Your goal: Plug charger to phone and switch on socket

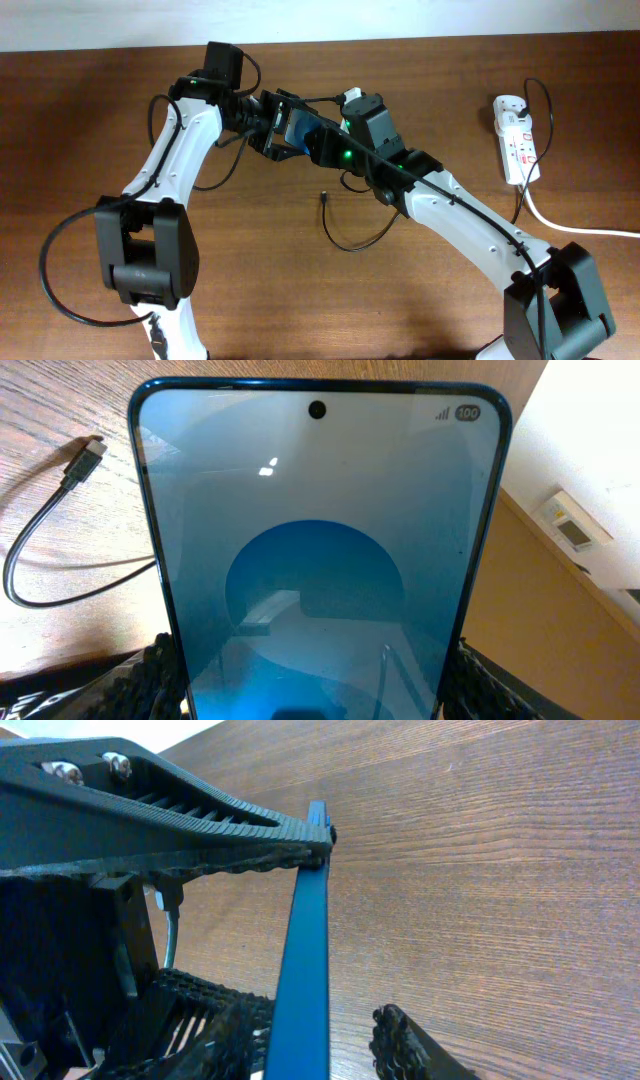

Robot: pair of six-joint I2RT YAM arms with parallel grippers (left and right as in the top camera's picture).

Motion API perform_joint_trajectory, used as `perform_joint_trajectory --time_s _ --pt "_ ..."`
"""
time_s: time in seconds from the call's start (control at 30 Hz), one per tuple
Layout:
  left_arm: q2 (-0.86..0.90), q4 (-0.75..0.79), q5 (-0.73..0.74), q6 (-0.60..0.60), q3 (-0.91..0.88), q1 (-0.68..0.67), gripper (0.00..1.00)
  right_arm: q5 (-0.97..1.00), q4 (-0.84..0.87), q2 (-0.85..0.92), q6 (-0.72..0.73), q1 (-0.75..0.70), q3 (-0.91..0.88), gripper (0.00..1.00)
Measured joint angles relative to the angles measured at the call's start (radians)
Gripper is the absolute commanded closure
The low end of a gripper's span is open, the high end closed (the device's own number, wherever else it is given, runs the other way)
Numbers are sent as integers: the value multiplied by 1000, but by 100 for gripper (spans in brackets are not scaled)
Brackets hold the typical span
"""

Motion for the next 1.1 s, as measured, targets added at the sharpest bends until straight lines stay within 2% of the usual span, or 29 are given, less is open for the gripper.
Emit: perform_joint_trajectory --time_s 0.07,0.13,0.57,0.77,0.87,0.97,1.03,1.1 --pt "0 0 0 0 0 0 100 0 0 0 -2 0 0 69" --pt "0 0 0 0 0 0 100 0 0 0 -4 0 0 96" --pt "0 6 5 8 0 1 100 -14 7 0 24 -16 1 96" --pt "0 27 33 84 5 2 98 -140 10 0 32 -79 1 96" --pt "0 29 32 193 7 16 87 -150 2 -2 67 -129 1 96" --pt "0 32 29 244 7 31 84 -142 0 -2 84 -163 1 96" --pt "0 32 30 264 7 32 78 -144 0 -2 86 -160 1 96" --pt "0 32 30 282 7 31 69 -148 -1 -2 90 -161 1 96"
